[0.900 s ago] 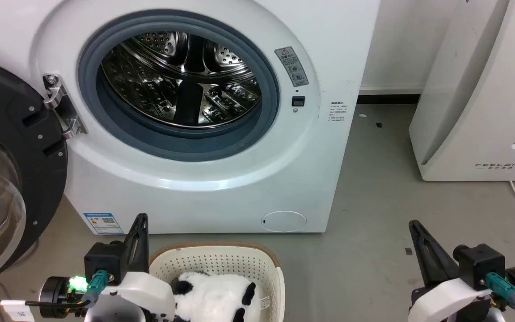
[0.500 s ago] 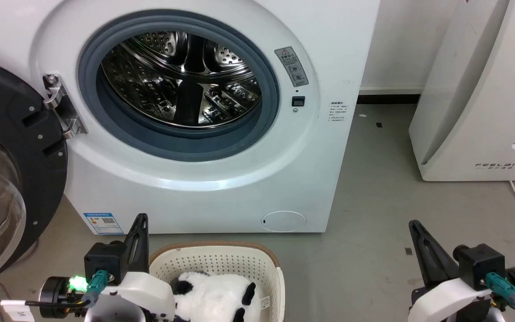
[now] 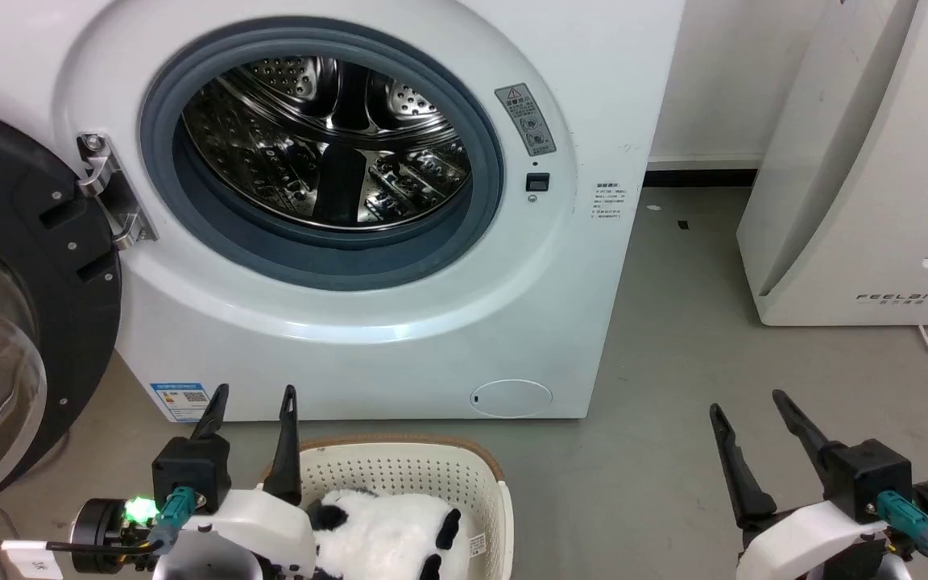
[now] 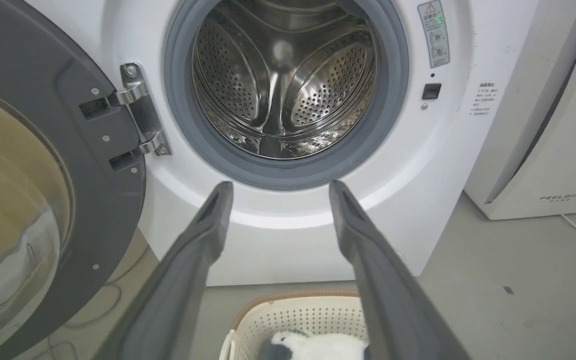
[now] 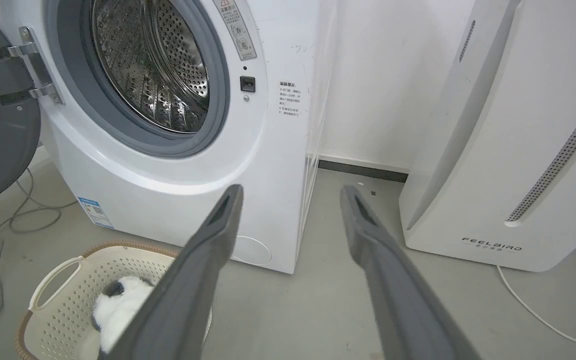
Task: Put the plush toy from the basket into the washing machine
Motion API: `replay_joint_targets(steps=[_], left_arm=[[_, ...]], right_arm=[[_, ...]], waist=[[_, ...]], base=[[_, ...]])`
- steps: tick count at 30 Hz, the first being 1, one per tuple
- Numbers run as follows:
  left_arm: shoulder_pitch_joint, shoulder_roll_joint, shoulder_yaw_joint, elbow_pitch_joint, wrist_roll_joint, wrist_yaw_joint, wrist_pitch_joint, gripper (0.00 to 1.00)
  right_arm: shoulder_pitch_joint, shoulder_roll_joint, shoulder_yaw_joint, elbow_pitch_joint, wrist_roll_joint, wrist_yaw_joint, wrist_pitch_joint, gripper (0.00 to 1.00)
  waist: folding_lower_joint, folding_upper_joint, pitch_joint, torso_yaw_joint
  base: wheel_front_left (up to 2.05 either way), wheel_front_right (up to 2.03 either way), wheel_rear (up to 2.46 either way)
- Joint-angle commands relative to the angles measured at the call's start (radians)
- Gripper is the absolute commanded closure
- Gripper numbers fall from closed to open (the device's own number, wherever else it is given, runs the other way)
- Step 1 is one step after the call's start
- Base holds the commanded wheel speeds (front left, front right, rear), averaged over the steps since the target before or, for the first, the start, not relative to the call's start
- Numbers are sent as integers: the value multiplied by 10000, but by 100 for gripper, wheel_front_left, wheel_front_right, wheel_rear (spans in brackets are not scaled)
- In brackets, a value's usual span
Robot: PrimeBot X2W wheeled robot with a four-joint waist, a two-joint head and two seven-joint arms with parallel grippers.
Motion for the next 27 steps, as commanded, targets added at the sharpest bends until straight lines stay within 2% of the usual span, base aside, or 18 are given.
replay_joint_targets(steps=[1,12,21,27], left_arm=[[-19,0,-29,22,-19,62,-79,0],[-228,1,-184,358,-74,154,-309,0],[-936,16,-340,1559,-136,65,-538,0],[-1785,69,-439,2904,-250,-93,-675,0]], right_arm=[[3,0,-56,-22,63,0,-77,0],[-16,0,-204,-156,297,-1,-306,0],[-218,0,-256,-287,513,-2,-534,0],[-474,0,-267,-408,714,-3,-700,0]], waist=[[0,0,6,-1],[0,0,152,-31],[0,0,667,-206],[0,0,1289,-416]], base=[[0,0,0],[0,0,0],[0,0,0],[0,0,0]])
